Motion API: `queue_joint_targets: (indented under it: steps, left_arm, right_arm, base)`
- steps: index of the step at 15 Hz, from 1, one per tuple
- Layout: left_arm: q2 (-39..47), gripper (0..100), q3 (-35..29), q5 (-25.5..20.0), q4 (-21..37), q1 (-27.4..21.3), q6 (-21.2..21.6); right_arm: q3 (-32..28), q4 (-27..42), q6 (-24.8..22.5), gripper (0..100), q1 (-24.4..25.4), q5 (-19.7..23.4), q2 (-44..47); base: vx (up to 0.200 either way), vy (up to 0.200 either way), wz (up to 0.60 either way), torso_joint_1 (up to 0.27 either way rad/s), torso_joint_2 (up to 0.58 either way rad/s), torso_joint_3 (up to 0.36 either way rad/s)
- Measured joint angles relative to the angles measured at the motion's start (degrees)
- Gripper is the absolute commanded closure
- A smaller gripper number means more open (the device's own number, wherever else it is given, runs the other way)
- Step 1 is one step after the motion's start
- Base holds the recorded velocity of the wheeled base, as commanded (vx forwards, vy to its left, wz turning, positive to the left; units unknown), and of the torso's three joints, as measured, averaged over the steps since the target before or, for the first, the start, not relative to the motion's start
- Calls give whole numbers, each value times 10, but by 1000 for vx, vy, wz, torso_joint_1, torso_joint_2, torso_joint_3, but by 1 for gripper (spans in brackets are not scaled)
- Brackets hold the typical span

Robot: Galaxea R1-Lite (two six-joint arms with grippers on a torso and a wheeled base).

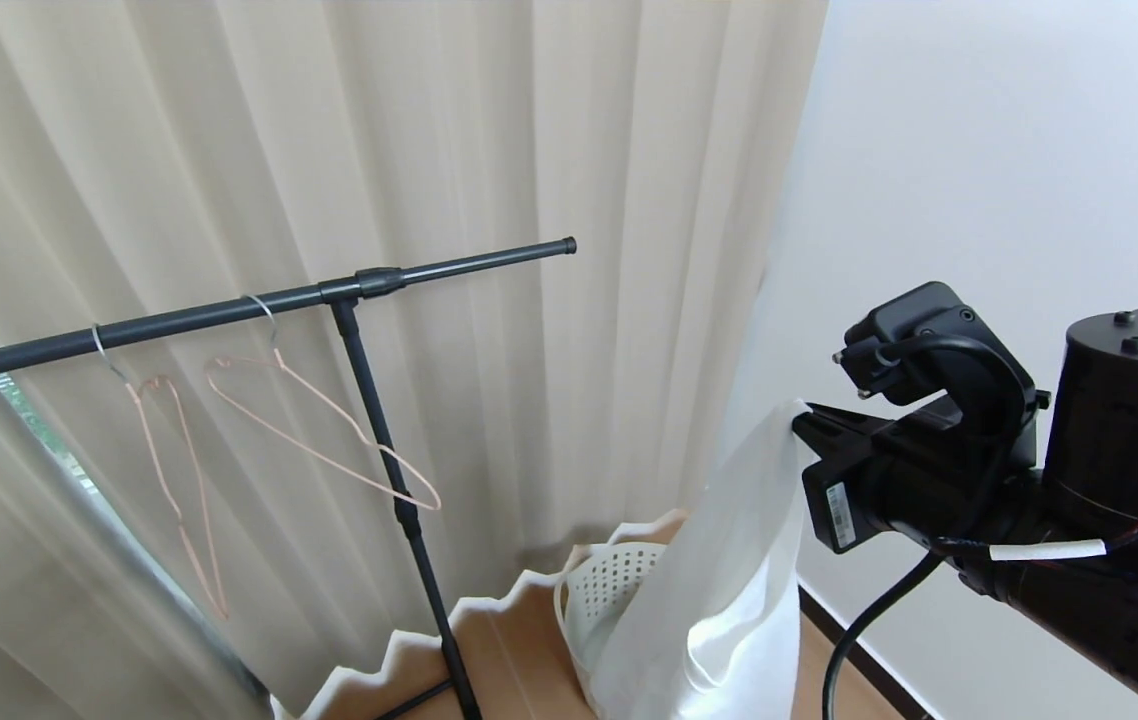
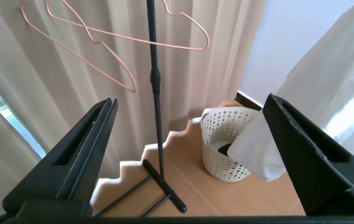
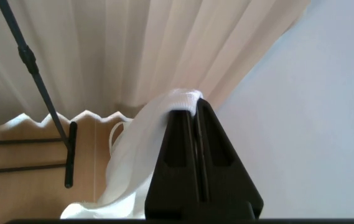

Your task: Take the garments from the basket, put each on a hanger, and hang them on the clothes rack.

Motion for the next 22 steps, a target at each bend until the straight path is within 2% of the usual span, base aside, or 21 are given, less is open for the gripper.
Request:
queue_joint_targets:
  steps: [8, 11, 14, 19, 22]
  left_arm:
    - [0, 0, 0, -1, 0, 0, 0]
    - [0, 0, 0, 0, 0, 0, 0]
    - [0, 0, 0, 0, 0, 0, 0]
    - [0, 0, 0, 0, 0, 0, -1]
    - [0, 0, 0, 0, 0, 0, -2]
  right_arm:
    - [8, 0, -9, 100, 0, 11, -1]
    - [8, 0, -9, 100, 0, 11, -1]
    - [7, 0, -10, 100, 0, 11, -2]
    - [8, 0, -10, 100, 0, 11, -3]
    - [8, -1, -9, 100, 0, 11, -2]
  base:
    - [0, 0, 600, 2, -1, 0]
    - [0, 0, 0, 0, 0, 0]
    - [-200, 0, 0, 6, 1, 5]
    - [0, 200, 0, -10, -3, 3]
    - [0, 0, 200, 4, 1, 2]
